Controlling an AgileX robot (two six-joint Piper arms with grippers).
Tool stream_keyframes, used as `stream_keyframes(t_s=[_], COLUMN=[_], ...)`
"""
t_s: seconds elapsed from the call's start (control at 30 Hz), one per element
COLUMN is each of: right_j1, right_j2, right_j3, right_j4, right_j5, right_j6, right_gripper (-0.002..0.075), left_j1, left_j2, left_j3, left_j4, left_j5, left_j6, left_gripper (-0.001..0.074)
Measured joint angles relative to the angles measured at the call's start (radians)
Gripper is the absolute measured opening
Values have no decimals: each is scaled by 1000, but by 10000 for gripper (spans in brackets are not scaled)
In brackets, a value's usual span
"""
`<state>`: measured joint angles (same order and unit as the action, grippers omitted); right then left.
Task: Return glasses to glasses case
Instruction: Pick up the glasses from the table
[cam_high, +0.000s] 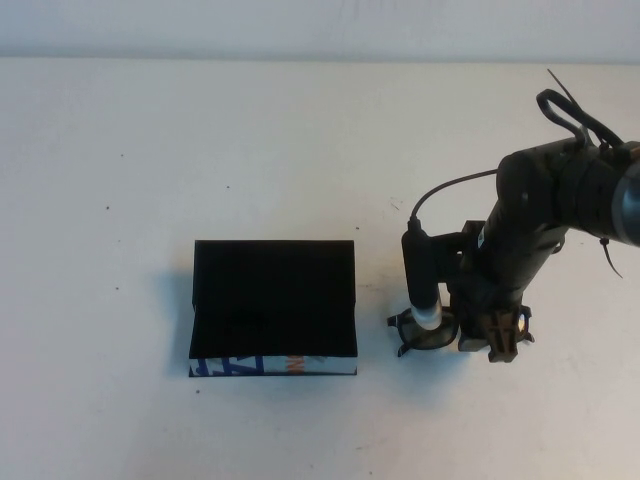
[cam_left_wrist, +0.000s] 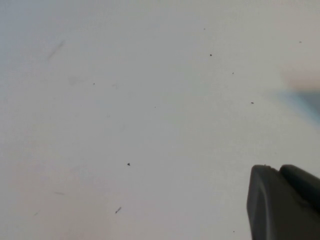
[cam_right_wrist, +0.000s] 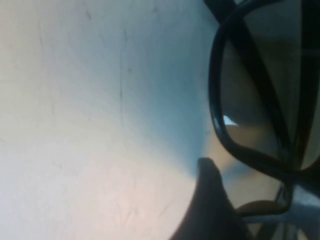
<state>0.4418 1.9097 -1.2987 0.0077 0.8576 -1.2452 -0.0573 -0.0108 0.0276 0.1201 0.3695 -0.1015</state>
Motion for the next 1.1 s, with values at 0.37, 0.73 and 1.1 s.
stream_keyframes(t_s=[0.37, 0.73, 1.1], right_j1=[0, 0, 0], right_j2=[0, 0, -13], right_j3=[0, 0, 0], right_j4=[5, 5, -8], right_j5=[7, 39, 95], right_j6=[0, 0, -2], right_gripper=[319, 214, 77], left_j1=[0, 0, 0], left_j2=[0, 0, 0], left_j3=[0, 0, 0], left_j4=[0, 0, 0], left_j5=[0, 0, 0], left_j6=[0, 0, 0], left_gripper=[-1, -1, -1])
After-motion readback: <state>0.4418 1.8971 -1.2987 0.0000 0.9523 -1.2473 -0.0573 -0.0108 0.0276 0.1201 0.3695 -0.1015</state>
